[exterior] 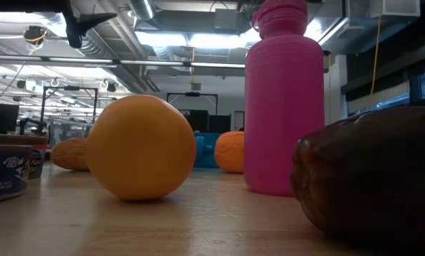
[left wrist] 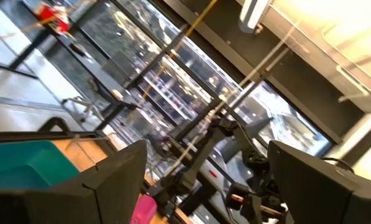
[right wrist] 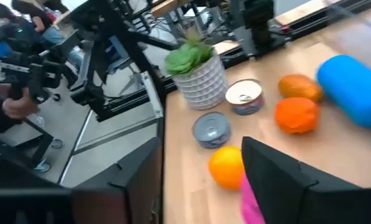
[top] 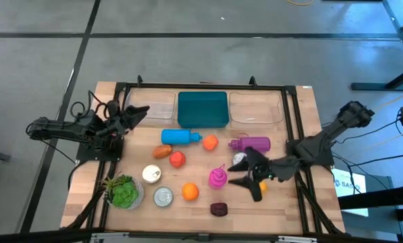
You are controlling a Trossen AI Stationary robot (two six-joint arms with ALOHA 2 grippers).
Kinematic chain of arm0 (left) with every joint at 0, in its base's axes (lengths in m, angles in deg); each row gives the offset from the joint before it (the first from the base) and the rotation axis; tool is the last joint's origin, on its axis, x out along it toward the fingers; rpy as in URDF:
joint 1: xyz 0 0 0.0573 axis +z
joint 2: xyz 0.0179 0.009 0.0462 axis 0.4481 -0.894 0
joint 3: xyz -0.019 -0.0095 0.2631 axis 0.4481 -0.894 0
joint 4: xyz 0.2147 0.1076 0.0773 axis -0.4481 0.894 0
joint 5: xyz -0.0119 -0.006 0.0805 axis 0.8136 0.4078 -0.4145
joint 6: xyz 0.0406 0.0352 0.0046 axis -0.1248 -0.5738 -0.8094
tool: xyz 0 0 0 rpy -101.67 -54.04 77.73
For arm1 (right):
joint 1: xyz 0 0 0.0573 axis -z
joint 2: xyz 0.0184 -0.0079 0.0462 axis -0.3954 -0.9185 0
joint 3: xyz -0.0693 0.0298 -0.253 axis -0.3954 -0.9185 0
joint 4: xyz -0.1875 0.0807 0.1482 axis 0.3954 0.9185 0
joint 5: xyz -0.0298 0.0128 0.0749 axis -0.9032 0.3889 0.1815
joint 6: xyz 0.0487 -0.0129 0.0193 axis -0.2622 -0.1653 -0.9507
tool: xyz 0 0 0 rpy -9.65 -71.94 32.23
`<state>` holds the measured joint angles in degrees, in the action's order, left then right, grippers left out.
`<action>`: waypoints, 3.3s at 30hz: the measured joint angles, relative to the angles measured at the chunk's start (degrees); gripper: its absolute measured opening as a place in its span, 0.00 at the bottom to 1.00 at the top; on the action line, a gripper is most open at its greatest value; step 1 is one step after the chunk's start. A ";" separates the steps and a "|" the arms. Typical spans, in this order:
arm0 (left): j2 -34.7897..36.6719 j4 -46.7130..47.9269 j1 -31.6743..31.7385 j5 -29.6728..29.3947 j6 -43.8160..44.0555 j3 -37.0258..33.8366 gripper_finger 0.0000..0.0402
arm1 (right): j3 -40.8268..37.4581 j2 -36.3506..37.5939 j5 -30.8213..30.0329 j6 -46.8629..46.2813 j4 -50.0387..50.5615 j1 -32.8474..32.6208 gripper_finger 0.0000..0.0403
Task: Pick & Place Food Item
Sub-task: Put the pink tumbler into the right transparent bin
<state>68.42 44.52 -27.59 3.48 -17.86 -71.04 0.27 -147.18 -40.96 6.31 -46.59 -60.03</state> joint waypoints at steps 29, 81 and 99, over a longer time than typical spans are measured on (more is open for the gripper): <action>-0.02 0.48 -0.02 7.96 -2.78 0.00 0.81 | -0.03 -11.66 -9.45 -3.35 2.22 1.76 0.70; -0.02 0.46 0.00 7.99 -3.31 -0.02 0.81 | 0.15 -14.29 -11.47 -1.32 2.98 1.80 0.27; -0.03 0.46 0.00 8.37 -3.34 -0.02 0.81 | 0.00 -14.40 -12.01 -0.15 2.08 1.28 0.13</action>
<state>68.39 44.98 -27.59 11.85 -21.20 -71.05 0.27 -161.57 -52.97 6.16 -44.51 -58.76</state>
